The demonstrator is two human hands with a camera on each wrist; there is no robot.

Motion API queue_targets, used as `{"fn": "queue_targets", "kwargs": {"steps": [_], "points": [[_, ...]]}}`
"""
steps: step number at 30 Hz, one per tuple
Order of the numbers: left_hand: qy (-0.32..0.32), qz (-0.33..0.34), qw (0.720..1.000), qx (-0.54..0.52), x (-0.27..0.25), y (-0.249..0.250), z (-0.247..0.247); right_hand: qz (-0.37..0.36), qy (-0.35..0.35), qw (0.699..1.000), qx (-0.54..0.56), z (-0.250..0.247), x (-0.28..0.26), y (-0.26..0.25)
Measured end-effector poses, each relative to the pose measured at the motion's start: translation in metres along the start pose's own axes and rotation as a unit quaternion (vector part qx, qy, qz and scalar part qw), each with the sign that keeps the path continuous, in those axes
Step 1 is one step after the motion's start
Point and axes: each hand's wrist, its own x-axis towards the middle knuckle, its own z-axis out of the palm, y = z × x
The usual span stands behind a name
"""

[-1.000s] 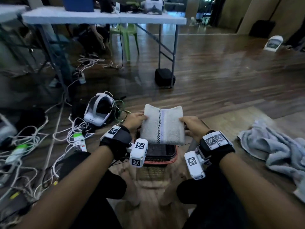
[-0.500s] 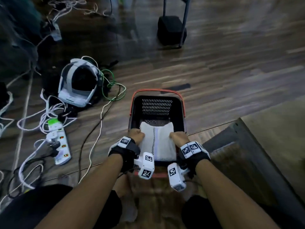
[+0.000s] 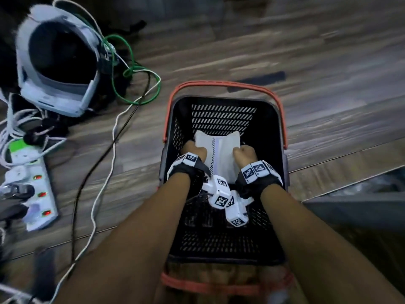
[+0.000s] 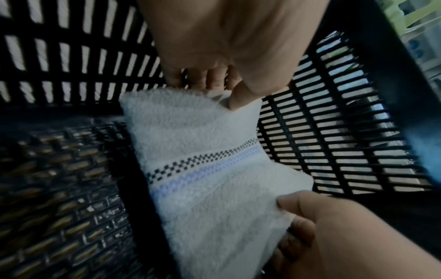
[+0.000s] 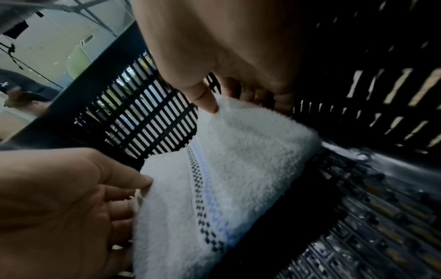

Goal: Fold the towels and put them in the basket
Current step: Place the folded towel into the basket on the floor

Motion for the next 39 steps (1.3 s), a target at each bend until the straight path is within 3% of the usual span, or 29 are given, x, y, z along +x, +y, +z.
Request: {"fn": "queue_targets", "kwargs": {"steps": [7, 10, 13, 15, 19, 23, 27, 30, 33, 39], "points": [[0.051, 0.012, 0.999, -0.011, 0.013, -0.016, 0.015, -0.019, 0.066, 0.998, 0.010, 0.011, 0.013, 0.014], [0.084, 0.086, 0.992, 0.025, 0.012, -0.028, 0.023, -0.107, 0.111, 0.985, -0.084, 0.017, 0.006, 0.016], [0.082, 0.167, 0.966, 0.180, 0.009, -0.037, 0.035, -0.215, 0.152, 0.935, -0.237, 0.027, 0.001, 0.022], [0.055, 0.205, 0.938, 0.274, 0.010, -0.043, 0.041, -0.227, 0.124, 0.917, -0.304, 0.035, 0.004, 0.029], [0.021, 0.196, 0.898, 0.393, 0.016, -0.052, 0.047, -0.201, 0.059, 0.904, -0.373, 0.043, 0.011, 0.046], [-0.015, 0.165, 0.886, 0.433, 0.013, -0.043, 0.049, -0.193, 0.020, 0.886, -0.421, 0.037, 0.010, 0.044], [-0.053, 0.133, 0.877, 0.460, -0.003, -0.019, 0.033, -0.149, -0.044, 0.892, -0.424, 0.017, -0.003, 0.020], [-0.064, 0.146, 0.865, 0.476, -0.035, 0.001, 0.006, -0.136, -0.104, 0.881, -0.442, -0.009, -0.027, 0.001], [-0.051, 0.175, 0.871, 0.456, -0.080, 0.018, -0.027, -0.144, -0.141, 0.872, -0.446, -0.038, -0.065, -0.013], [0.017, 0.248, 0.867, 0.431, -0.193, 0.070, -0.090, -0.199, -0.091, 0.881, -0.420, -0.131, -0.178, -0.068]]}}
